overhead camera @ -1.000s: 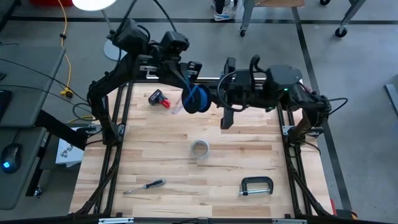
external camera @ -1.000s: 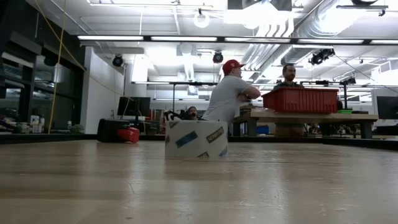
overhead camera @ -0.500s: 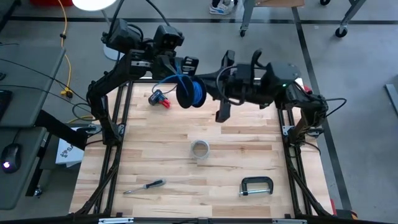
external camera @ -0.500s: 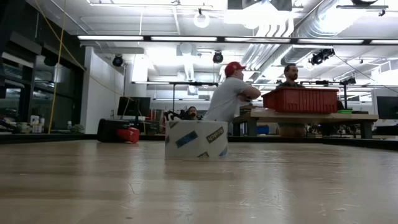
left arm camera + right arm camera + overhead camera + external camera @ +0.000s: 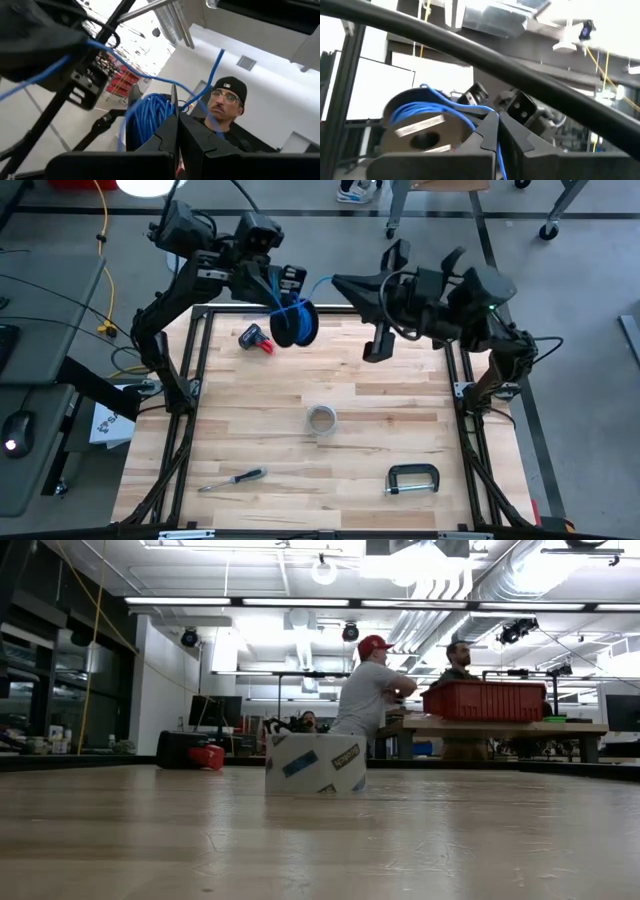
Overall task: Coil cords
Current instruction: Coil the blue wire on the spool
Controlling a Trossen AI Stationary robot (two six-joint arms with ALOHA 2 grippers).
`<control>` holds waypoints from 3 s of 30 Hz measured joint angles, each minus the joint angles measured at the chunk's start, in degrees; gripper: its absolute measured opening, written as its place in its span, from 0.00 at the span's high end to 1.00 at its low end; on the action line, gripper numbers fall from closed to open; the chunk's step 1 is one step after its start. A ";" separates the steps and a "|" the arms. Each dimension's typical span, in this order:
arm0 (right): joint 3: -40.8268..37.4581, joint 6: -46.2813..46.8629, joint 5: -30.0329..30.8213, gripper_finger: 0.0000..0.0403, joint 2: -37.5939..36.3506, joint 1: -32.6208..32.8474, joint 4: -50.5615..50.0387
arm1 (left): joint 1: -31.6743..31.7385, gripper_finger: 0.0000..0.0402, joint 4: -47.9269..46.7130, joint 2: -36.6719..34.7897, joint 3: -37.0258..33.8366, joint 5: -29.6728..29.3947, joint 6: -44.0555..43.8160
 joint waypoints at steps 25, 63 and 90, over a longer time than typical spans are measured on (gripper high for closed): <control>0.00 -4.36 -5.11 1.00 0.05 -2.41 7.69 | 3.55 0.99 -2.11 -1.44 -0.02 0.48 -0.14; -0.02 0.69 -10.91 1.00 1.71 -5.70 10.94 | -4.07 0.99 -11.07 -0.21 -0.02 -7.18 5.57; -0.02 0.58 -17.51 1.00 1.71 -6.45 13.87 | -5.14 0.99 -4.37 -1.83 0.00 -9.40 -1.46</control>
